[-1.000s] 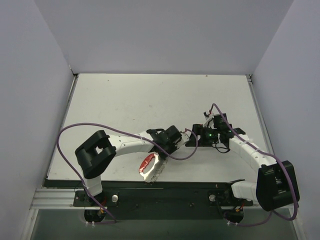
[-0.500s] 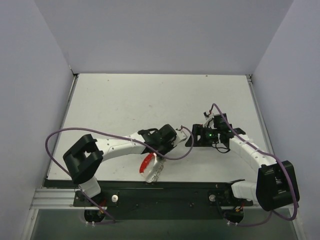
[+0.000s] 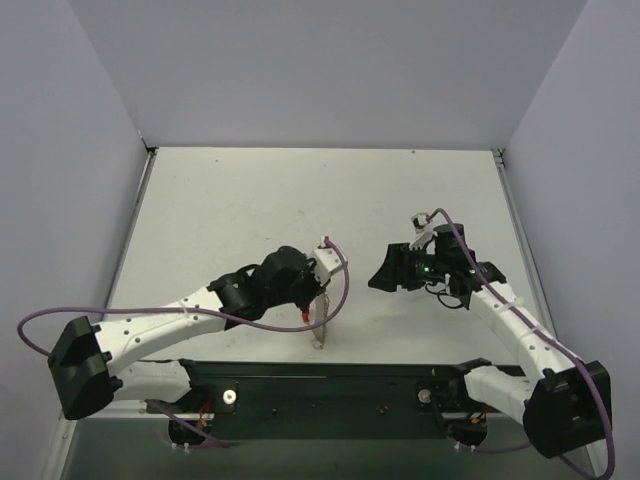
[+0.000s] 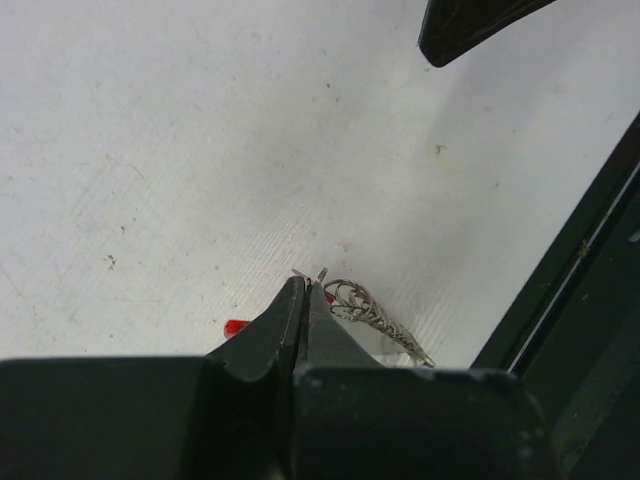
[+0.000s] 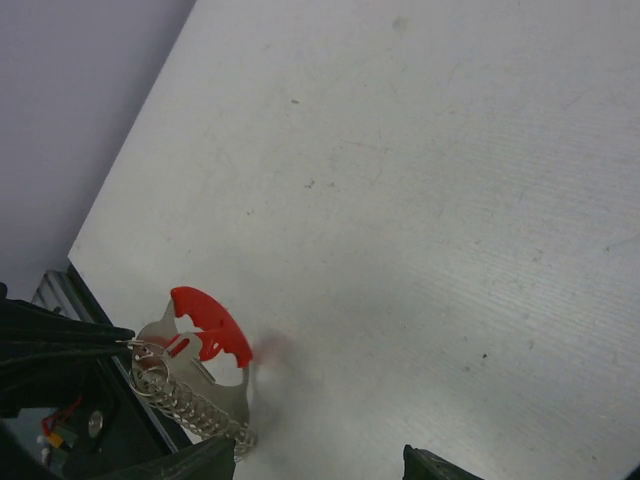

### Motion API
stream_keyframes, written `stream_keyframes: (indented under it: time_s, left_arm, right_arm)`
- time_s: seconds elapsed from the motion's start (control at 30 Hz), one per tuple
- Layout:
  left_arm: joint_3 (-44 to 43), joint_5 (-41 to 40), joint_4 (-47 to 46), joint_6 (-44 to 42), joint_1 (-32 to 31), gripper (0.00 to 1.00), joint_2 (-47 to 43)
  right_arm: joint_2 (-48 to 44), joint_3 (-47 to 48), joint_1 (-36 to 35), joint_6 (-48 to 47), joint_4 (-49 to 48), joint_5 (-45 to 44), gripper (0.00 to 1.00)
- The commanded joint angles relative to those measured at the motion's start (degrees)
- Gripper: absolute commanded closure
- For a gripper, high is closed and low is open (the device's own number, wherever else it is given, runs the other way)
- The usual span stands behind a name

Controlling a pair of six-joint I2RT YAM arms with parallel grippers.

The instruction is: Put the keys on the keyring

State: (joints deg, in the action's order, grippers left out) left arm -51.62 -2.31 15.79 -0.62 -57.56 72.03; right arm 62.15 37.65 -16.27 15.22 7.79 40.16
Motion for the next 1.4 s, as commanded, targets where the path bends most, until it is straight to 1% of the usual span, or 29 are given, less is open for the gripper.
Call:
stream_keyframes:
  time_s: [0.0, 0.07, 0.1, 0.2, 0.27, 0.4, 0.43, 0.53, 0.73, 0.87, 1.03, 1.17, 1.2, 1.27, 1.3, 1.37]
  left_arm:
    - [4.5, 4.3, -11.6, -0.1, 0.5, 1.00, -9.3]
    - [7.6, 5.7, -14.4, 0.2, 0.4, 1.00, -12.2]
    - [8.6, 6.1, -17.6, 0.3, 0.5, 1.00, -14.9]
    - [12.4, 7.6, -22.7, 0.3, 0.5, 1.00, -19.9]
    - [13.7, 8.3, -25.0, 2.4, 0.5, 1.00, -21.9]
    - [15.0, 11.5, -29.1, 5.3, 1.0, 1.00, -24.9]
    - [14.9, 12.1, -29.5, 5.6, 1.0, 1.00, -25.2]
    - [15.2, 13.4, -32.0, 7.2, 1.0, 1.00, -25.6]
    - [15.8, 15.3, -37.5, 9.8, 1.1, 1.00, -25.5]
    - [15.8, 16.6, -40.4, 10.6, 1.1, 1.00, -25.0]
    - [15.5, 17.5, -41.1, 11.4, 1.2, 1.00, -24.4]
    - [15.5, 18.4, -42.4, 12.2, 1.3, 1.00, -24.0]
    - [15.5, 18.6, -42.6, 12.5, 1.2, 1.00, -24.0]
    - [15.6, 18.7, -43.1, 12.7, 1.2, 1.00, -23.7]
    - [15.6, 18.8, -43.2, 12.8, 1.3, 1.00, -23.6]
    - [15.7, 19.3, -44.2, 13.2, 1.5, 1.00, -23.5]
  right_arm:
    - [-4.9, 5.0, -1.9, 0.4, -0.1, 2.7, 0.34]
    - [-6.5, 6.3, -3.4, 0.6, -0.8, 2.8, 0.33]
    - [-7.0, 6.7, -3.8, 0.7, -1.1, 2.8, 0.33]
    - [-8.3, 8.5, -6.6, 1.4, -2.6, 2.8, 0.33]
    - [-8.6, 9.4, -8.3, 1.5, -3.3, 2.7, 0.33]
    - [-8.6, 11.0, -13.2, 1.4, -5.6, 3.4, 0.38]
    - [-8.6, 11.1, -14.0, 1.6, -6.3, 3.8, 0.41]
    - [-9.0, 11.2, -16.1, 1.7, -9.4, 5.4, 0.44]
    - [-9.8, 12.1, -20.8, -0.6, -10.3, 6.1, 0.46]
    - [-10.4, 12.3, -22.1, -1.5, -10.3, 4.8, 0.46]
    - [-10.2, 12.1, -22.5, -1.6, -10.4, 4.1, 0.51]
    - [-10.2, 12.2, -22.8, -1.9, -10.6, 4.0, 0.53]
    - [-10.2, 12.1, -22.8, -1.9, -10.9, 4.0, 0.57]
    - [-10.4, 12.0, -22.8, -1.9, -11.3, 4.1, 0.60]
    - [-10.4, 11.9, -23.0, -1.8, -11.6, 4.2, 0.66]
    - [-10.6, 11.7, -23.1, -1.6, -12.3, 4.0, 0.71]
